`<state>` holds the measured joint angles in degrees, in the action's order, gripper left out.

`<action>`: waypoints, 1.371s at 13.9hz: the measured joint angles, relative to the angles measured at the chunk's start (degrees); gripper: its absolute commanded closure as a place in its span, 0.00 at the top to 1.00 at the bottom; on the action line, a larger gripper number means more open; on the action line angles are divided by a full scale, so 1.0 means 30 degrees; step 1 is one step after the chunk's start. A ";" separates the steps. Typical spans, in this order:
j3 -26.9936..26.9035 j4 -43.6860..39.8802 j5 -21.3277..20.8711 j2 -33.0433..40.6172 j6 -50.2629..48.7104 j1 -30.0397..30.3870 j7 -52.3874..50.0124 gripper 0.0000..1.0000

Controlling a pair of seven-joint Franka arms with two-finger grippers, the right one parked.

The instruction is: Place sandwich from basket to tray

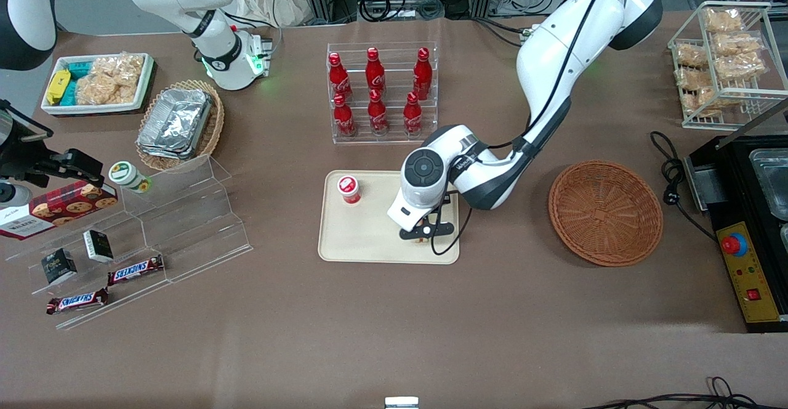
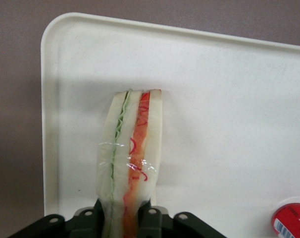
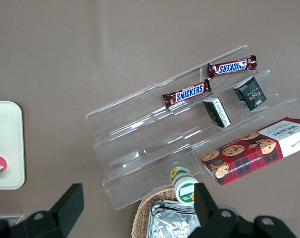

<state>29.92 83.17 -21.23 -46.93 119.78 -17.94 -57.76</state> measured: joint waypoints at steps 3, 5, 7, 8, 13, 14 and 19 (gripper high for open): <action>-0.0053 -0.0214 -0.0001 0.0295 -0.0151 0.0205 -0.0116 1.00; -0.0082 -0.0716 0.0000 0.1157 -0.1306 0.0444 -0.0249 1.00; -0.0075 -0.1276 0.0188 0.2729 -0.2913 0.1338 -0.0188 1.00; -0.0063 -0.1412 0.0640 0.3679 -0.3527 0.2041 0.0393 1.00; -0.1797 -0.1462 0.4934 0.8719 -0.7856 0.5425 0.8777 1.00; -0.3129 -0.1354 0.5886 0.9553 -0.8556 0.5450 1.0990 1.00; -0.8207 0.1518 0.7245 1.3242 -0.9399 0.5633 1.9446 1.00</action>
<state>5.30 87.73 0.51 -7.20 91.58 -1.04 0.58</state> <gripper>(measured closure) 0.000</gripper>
